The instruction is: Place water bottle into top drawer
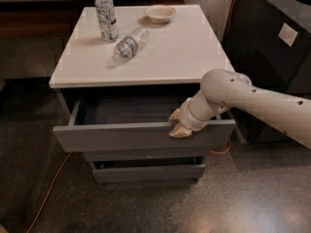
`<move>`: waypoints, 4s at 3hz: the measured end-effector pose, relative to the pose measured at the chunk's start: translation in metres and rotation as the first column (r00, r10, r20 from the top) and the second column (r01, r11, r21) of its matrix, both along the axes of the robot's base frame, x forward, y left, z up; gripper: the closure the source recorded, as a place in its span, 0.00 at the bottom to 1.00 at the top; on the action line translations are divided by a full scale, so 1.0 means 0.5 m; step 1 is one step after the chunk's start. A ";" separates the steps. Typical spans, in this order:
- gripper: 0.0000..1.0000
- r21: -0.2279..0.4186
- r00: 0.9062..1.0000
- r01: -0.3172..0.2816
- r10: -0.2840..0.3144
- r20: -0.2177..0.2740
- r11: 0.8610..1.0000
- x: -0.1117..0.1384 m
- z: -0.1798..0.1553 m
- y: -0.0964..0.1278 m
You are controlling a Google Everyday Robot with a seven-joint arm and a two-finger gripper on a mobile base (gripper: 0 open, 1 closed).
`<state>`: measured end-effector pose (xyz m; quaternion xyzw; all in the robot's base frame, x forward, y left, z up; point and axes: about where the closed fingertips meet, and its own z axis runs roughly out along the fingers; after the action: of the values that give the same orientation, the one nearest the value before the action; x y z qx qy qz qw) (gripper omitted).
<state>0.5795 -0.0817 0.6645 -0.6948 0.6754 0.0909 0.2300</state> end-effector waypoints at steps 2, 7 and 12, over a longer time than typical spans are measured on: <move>1.00 0.006 1.000 0.004 -0.004 -0.001 1.000 -0.007 0.002 0.002; 0.14 0.119 0.991 0.132 -0.135 0.017 0.984 -0.053 0.085 0.005; 1.00 0.165 0.990 0.131 -0.120 -0.072 0.978 0.060 0.090 -0.010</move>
Offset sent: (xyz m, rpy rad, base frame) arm -0.0662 0.0148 0.0186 0.1113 0.0130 -0.0781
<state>0.6097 -0.0868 0.7094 -0.6256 0.7145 0.1545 0.2725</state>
